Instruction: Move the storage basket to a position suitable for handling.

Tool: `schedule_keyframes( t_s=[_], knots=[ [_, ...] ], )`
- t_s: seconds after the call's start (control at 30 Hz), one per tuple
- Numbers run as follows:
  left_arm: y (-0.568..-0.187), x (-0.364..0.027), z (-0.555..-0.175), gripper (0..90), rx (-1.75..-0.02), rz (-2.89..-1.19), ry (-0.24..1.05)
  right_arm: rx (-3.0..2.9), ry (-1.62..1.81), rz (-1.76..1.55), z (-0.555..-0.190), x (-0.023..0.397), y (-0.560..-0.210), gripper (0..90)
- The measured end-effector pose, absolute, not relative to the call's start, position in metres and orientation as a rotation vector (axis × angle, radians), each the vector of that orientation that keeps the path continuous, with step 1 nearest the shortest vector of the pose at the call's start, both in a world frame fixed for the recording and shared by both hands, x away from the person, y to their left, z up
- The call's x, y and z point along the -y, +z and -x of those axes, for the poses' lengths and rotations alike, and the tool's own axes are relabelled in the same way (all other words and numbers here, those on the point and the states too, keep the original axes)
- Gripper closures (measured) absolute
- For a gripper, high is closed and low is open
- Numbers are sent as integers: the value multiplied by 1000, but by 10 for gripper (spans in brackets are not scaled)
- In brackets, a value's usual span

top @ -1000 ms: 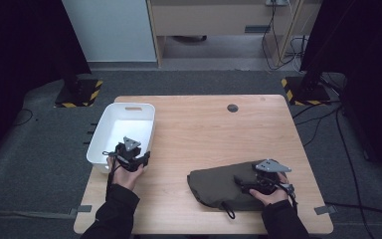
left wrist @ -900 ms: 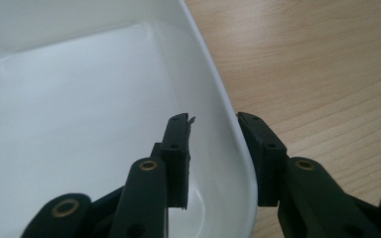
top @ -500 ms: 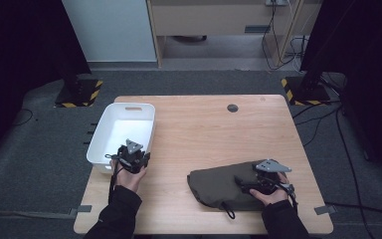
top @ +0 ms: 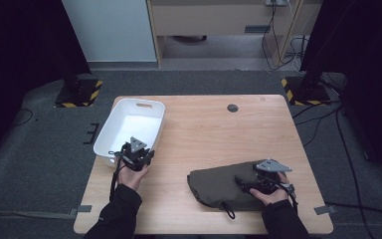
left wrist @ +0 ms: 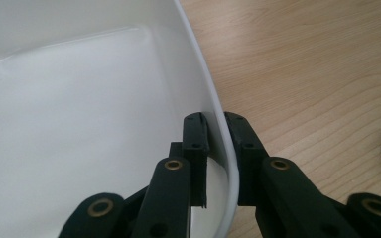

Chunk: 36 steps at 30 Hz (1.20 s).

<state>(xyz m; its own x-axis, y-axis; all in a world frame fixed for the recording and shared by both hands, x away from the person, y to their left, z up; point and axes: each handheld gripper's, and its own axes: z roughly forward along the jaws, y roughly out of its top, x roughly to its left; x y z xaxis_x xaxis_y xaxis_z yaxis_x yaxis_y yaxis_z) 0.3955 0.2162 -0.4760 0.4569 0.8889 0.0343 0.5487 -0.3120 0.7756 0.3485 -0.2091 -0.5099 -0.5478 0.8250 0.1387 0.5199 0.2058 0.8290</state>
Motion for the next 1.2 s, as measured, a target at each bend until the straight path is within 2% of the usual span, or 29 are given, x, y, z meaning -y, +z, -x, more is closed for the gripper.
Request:
schedule_keyframes(
  t_s=[0.37,1.03,1.1,1.2],
  knots=[
    [-477,-192,-399,834,-1060,-2045,559,-2144,1275,-1269,-349,210,-510,120],
    [-478,-148,-394,825,-826,-2106,475,-2147,1277,-1271,-349,211,-510,120],
    [-473,-150,-391,770,-844,-2065,461,-2146,1278,-1268,-349,211,-510,120],
    [-461,-155,-389,638,-861,-2002,486,-2148,1279,-1267,-349,211,-510,120]
  ],
)
